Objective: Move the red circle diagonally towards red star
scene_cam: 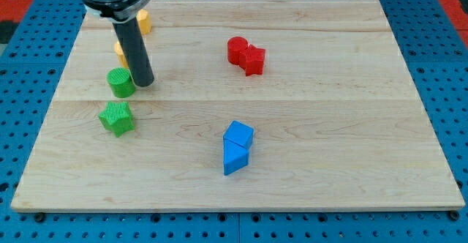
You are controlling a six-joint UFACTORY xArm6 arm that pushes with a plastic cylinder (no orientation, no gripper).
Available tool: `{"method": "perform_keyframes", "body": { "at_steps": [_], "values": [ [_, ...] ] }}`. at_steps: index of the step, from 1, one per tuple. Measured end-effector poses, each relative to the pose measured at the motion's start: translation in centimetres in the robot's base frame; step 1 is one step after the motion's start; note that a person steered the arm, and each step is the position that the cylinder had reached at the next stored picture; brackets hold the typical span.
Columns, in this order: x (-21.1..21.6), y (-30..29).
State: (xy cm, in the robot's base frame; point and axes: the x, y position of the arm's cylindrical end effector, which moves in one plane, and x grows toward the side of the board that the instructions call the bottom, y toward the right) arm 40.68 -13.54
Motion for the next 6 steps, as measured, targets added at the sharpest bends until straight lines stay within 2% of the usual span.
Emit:
{"method": "perform_keyframes", "body": {
  "at_steps": [1,2,3,4,6],
  "values": [
    [-0.8,6.2],
    [-7.0,12.0],
    [-9.4,13.5],
    [-9.8,17.2],
    [-5.3,17.5]
  ]
}}
